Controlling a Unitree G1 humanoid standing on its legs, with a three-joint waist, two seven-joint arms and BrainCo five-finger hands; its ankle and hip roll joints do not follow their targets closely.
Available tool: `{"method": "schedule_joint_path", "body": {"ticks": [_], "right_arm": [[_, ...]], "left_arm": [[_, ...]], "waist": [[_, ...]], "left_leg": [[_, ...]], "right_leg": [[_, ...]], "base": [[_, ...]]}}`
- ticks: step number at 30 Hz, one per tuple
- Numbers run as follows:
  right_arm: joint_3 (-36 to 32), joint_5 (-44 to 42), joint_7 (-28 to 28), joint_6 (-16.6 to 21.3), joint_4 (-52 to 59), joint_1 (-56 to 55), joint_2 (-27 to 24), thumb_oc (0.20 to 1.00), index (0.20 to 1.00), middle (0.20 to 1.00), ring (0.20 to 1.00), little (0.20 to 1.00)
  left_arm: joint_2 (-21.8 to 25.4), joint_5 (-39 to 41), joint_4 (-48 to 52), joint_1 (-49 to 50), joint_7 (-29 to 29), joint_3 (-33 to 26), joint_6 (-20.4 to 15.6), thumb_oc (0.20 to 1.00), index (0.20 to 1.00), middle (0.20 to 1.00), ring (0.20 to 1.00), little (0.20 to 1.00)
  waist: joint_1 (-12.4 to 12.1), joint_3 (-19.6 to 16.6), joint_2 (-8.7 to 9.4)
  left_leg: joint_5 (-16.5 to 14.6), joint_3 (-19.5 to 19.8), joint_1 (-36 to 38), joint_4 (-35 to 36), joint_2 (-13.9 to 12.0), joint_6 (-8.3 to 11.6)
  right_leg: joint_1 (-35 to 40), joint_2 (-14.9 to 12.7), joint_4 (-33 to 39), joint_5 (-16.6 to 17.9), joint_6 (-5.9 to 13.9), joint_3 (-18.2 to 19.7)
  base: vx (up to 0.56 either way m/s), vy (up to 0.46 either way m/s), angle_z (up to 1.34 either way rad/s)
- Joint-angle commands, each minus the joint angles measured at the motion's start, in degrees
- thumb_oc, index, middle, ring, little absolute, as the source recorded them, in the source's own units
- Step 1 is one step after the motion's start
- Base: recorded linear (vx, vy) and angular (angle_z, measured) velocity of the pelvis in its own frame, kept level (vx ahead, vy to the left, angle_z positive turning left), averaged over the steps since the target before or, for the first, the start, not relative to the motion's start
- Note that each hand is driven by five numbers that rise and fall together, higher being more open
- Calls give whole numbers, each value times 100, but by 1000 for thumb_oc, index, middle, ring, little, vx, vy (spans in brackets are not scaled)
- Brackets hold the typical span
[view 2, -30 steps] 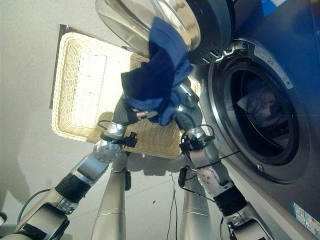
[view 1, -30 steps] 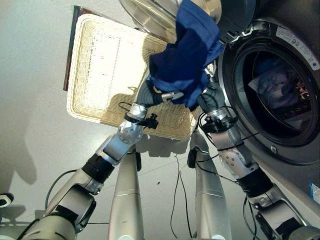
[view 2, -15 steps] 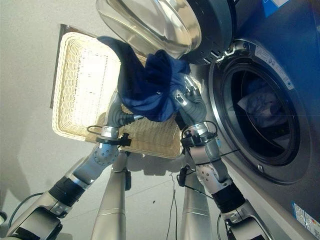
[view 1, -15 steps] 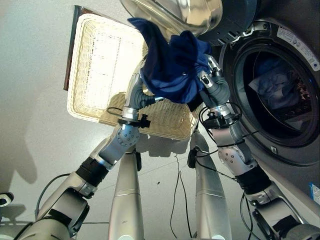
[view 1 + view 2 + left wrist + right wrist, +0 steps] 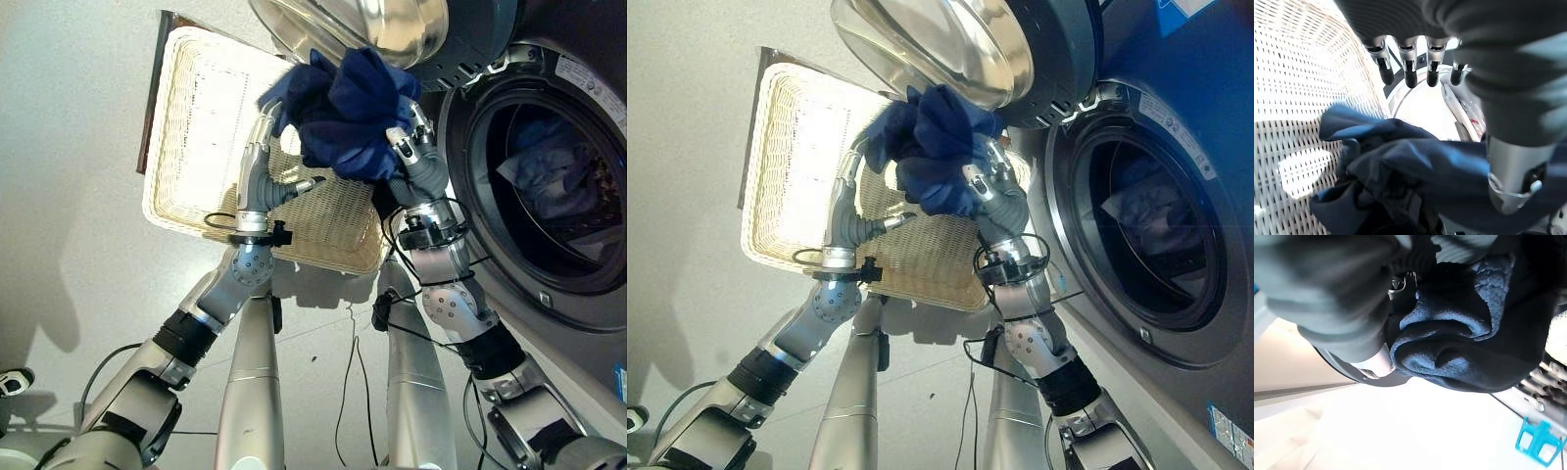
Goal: Put the clothes into the washing machine.
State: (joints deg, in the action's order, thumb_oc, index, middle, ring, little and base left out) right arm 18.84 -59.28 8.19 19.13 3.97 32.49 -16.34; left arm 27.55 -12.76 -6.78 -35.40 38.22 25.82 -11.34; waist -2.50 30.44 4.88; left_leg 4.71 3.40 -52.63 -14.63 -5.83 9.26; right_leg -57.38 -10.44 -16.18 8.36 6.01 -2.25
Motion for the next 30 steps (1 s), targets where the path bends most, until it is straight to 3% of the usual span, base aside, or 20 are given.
{"method": "schedule_joint_path", "body": {"ticks": [1,3,10,14,24,25,30], "right_arm": [[-10,-737,628,-170,755,-64,88,200,200,200,200,200],[-8,-910,739,-247,750,-63,98,200,200,200,200,200],[68,-2830,2163,-1197,636,-60,342,200,200,200,200,200],[87,-3328,2495,-1329,505,52,421,200,200,200,200,200],[-202,-3819,2348,-775,-227,300,245,200,200,200,200,200],[-367,-4026,2175,-500,-599,328,105,200,200,200,200,200],[-1053,-4848,2016,-23,-2150,415,-482,200,200,200,200,200]], "left_arm": [[-76,51,349,-97,-60,-154,-453,1000,1000,1000,1000,1000],[-83,108,350,-88,-91,-162,-465,1000,1000,1000,1000,1000],[-161,733,-103,-22,231,-249,-606,1000,1000,1000,1000,1000],[-235,946,-547,-88,558,-327,-733,1000,1000,1000,1000,1000],[-203,1235,-1826,-275,1170,-498,-1037,1000,1000,1000,1000,1000],[-161,1354,-2120,-323,1202,-524,-1098,1000,1000,1000,1000,1000],[-32,1721,-2974,-461,1221,-484,-1394,1000,1000,1000,1000,1000]], "waist": [[171,-65,-244],[166,-65,-250],[133,-65,-245],[130,-65,-231],[165,-65,-182],[185,-65,-163],[259,-65,-135]], "left_leg": [[596,147,-145,344,354,-609],[598,149,-143,348,360,-608],[579,164,-89,344,370,-593],[577,177,-64,339,359,-572],[593,149,-1,366,293,-485],[587,128,15,365,273,-468],[571,64,48,391,216,-424]], "right_leg": [[284,143,303,353,147,-509],[287,141,310,353,146,-512],[357,121,329,343,158,-547],[375,117,324,349,165,-551],[432,128,339,357,180,-553],[450,130,348,359,181,-557],[481,147,395,393,194,-540]], "base": [[0,0,0],[0,0,0],[0,0,0],[0,0,0],[0,0,0],[0,0,0],[-2,6,0]]}}
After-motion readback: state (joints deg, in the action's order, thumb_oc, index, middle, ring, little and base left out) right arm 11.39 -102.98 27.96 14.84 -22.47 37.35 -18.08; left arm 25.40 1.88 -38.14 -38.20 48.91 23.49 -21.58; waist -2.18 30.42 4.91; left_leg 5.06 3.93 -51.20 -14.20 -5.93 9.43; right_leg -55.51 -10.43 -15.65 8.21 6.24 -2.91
